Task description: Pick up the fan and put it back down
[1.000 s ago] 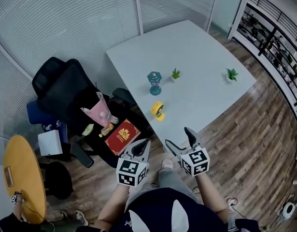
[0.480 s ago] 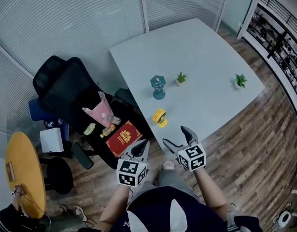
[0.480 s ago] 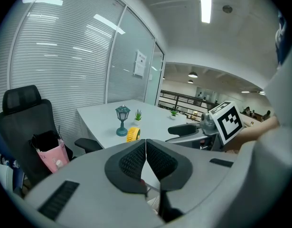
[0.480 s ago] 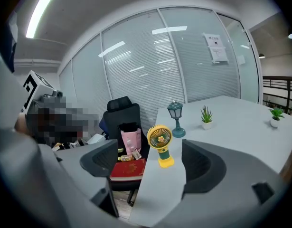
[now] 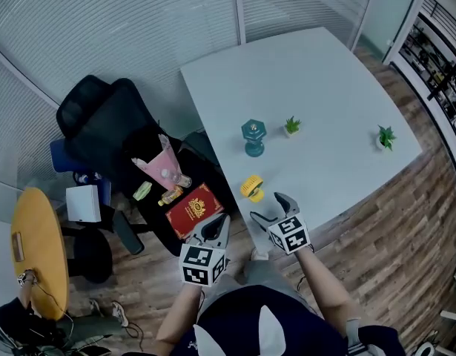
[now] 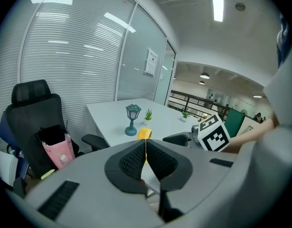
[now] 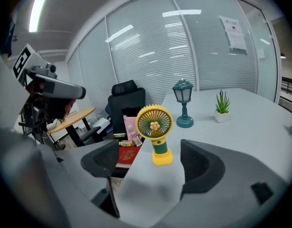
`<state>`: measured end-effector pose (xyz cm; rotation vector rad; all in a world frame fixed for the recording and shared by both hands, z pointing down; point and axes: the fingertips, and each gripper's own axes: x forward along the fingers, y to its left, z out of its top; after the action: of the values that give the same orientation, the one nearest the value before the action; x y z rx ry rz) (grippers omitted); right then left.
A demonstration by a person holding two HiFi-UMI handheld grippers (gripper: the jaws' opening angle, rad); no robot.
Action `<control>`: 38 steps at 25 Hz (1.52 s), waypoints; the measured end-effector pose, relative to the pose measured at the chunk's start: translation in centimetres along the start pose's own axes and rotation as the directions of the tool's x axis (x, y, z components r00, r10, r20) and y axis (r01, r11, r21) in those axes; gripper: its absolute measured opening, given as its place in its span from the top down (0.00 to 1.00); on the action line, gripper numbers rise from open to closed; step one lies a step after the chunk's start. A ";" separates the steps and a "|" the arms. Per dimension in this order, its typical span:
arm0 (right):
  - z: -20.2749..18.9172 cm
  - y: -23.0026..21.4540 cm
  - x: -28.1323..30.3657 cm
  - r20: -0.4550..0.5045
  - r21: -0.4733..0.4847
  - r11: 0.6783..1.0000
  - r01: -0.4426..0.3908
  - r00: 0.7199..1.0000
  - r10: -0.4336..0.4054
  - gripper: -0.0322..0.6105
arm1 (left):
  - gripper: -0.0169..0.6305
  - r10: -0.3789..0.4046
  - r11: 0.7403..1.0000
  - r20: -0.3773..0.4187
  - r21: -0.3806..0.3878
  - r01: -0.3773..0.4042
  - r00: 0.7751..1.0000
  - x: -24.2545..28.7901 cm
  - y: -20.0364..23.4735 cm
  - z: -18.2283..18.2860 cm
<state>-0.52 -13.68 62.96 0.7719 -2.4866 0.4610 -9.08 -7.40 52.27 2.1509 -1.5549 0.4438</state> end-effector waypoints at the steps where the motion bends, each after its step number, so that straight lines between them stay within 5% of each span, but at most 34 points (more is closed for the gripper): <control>1: -0.3 -0.2 0.6 -0.015 -0.010 1.000 -0.010 1.000 0.009 0.35 | 0.94 0.011 1.000 -0.001 -0.006 -0.011 1.000 0.1 0.2 0.0; 21: -1.7 -1.9 8.7 -0.110 -0.102 0.989 -0.109 0.989 0.098 0.44 | 0.94 0.139 0.988 -0.033 -0.067 -0.141 0.990 1.9 2.4 -0.3; 30: -1.9 -1.7 8.8 -0.114 -0.094 0.989 -0.112 0.988 0.101 0.65 | 0.94 0.143 0.988 -0.045 -0.058 -0.146 0.989 1.9 2.7 -0.4; 38: -2.1 -1.7 8.8 -0.123 -0.142 0.987 -0.081 0.990 0.063 0.66 | 0.94 0.099 0.994 -0.057 -0.035 -0.101 0.993 3.0 3.3 0.3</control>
<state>-5.08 -17.83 69.76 0.5810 -2.4122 0.3340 -11.23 -10.86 54.09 2.0211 -1.6326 0.4982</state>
